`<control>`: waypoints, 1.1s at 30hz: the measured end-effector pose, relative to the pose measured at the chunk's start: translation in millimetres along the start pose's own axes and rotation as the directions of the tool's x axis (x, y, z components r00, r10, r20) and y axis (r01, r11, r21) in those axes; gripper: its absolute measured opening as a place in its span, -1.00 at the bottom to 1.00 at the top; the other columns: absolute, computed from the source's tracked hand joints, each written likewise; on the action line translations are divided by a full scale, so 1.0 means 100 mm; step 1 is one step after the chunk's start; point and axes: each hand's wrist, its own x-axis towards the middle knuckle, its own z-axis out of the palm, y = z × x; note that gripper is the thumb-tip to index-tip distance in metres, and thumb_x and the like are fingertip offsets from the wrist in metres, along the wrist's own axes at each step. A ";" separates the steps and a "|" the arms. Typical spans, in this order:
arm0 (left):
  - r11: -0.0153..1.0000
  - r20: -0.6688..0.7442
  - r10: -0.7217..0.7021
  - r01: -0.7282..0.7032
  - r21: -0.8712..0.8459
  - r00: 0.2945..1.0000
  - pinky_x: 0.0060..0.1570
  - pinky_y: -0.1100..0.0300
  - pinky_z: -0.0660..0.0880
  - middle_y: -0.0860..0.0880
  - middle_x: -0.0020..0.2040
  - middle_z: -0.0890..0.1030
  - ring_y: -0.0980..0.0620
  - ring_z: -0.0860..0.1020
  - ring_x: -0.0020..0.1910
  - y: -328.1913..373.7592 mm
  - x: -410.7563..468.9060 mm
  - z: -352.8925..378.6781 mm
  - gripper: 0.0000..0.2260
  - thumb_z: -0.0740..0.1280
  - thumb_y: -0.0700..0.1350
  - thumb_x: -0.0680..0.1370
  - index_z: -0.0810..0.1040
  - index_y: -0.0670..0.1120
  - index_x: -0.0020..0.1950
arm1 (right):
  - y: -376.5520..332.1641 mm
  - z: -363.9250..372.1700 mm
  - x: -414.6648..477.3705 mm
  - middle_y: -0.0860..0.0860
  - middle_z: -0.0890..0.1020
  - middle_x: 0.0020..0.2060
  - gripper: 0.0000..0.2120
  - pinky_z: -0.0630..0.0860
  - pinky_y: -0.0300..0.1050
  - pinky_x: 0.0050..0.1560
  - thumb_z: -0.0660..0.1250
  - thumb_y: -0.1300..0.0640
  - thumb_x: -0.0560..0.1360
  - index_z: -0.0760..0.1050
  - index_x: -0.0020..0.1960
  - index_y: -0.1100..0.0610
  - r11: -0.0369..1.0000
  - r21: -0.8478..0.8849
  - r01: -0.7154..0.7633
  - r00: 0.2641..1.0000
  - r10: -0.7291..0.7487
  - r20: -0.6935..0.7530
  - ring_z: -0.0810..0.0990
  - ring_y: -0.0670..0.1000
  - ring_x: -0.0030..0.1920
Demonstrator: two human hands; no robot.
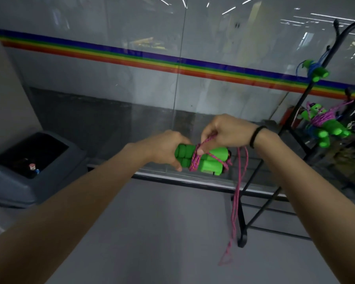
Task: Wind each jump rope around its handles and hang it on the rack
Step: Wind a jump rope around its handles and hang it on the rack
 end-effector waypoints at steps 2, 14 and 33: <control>0.997 0.053 0.059 -0.056 -0.047 0.997 -0.29 0.29 0.38 0.13 -0.31 0.50 0.18 0.46 -0.33 0.04 -0.02 -0.06 -0.58 0.58 -0.09 0.24 0.58 -0.07 0.05 | 0.09 -0.01 0.02 -0.23 0.58 -0.52 -0.79 0.32 -0.49 -0.33 0.47 -0.11 0.21 0.62 -0.30 0.02 0.981 0.194 0.000 1.000 -0.002 0.010 0.48 -0.28 -0.44; 0.635 -0.097 -0.092 -0.016 -0.772 0.991 -0.24 0.23 0.57 0.00 -0.24 0.70 0.05 0.66 -0.26 0.13 -0.04 -0.24 -0.74 0.48 -0.33 0.31 0.59 -0.13 -0.05 | 0.36 0.61 0.06 -0.12 0.31 -0.66 -0.69 0.22 -0.35 -0.55 0.05 0.20 0.60 0.36 -0.29 0.12 0.492 0.871 0.007 0.969 0.211 -0.127 0.23 -0.18 -0.61; 0.981 0.134 0.045 -0.069 0.180 0.990 -0.29 0.23 0.26 0.04 -0.21 0.49 0.05 0.45 -0.20 0.31 0.09 0.00 -0.63 0.52 -0.03 0.31 0.54 -0.07 0.05 | 0.10 -0.20 -0.28 -0.26 0.59 -0.47 -0.87 0.34 -0.45 -0.26 0.42 -0.01 0.37 0.65 -0.19 0.03 0.996 0.089 0.013 1.000 -0.012 -0.012 0.49 -0.29 -0.37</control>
